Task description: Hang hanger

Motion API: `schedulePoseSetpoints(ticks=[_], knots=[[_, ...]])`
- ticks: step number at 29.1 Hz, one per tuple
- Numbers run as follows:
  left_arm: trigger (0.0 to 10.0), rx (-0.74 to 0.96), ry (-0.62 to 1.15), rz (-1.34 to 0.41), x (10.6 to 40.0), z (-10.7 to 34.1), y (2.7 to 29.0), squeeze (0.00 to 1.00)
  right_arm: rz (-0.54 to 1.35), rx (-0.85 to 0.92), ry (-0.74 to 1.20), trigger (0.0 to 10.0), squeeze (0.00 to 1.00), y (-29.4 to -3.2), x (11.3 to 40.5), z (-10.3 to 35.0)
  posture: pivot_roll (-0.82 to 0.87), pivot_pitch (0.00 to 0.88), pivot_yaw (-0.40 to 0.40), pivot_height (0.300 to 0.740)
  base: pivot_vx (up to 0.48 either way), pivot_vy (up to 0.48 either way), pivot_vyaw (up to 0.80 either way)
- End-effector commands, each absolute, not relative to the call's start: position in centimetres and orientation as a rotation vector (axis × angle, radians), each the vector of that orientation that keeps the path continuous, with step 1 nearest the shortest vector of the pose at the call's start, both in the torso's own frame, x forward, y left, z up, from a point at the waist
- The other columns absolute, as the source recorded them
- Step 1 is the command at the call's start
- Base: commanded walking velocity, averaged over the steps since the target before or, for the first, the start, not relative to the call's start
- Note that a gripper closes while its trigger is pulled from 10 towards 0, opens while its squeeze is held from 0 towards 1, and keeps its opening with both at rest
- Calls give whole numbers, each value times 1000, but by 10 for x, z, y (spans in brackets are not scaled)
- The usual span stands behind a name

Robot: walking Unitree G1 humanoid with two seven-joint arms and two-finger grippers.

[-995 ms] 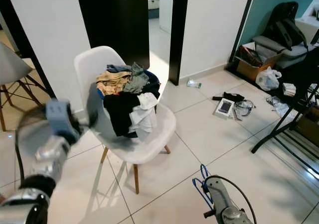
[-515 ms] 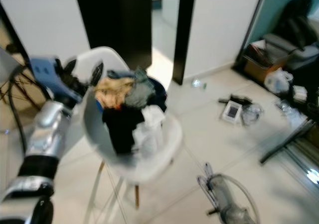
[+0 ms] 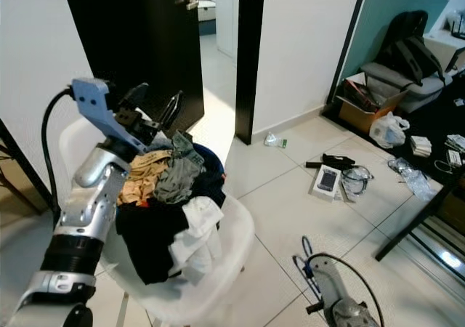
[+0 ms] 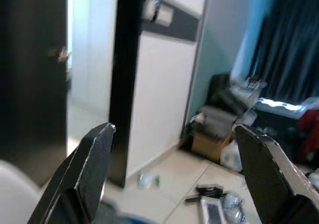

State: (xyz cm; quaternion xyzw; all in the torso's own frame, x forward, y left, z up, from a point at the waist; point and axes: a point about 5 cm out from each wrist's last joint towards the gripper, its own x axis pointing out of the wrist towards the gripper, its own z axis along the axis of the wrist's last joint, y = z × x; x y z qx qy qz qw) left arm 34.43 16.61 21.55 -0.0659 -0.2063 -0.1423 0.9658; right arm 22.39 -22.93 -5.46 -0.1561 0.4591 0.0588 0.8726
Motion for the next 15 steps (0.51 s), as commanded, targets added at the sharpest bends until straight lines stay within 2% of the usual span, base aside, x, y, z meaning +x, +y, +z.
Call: schedulePoseSetpoints(ticks=[1, 8, 15], knots=[[10000, -128, -357, -289, 343, 205, 160, 0, 135, -321, 953, 10000, 0, -228, 225, -54, 18, 0, -39, 740, 0, -450, 0], [10000, -146, -320, -290, 339, 198, 155, 0, 171, -279, 948, 10000, 0, -225, 224, -54, 19, 0, -43, 740, 0, -471, 0], [10000, -151, -302, -291, 337, 196, 150, 0, 177, -269, 949, 10000, 0, -225, 224, -55, 16, 0, -44, 740, 0, -472, 800]])
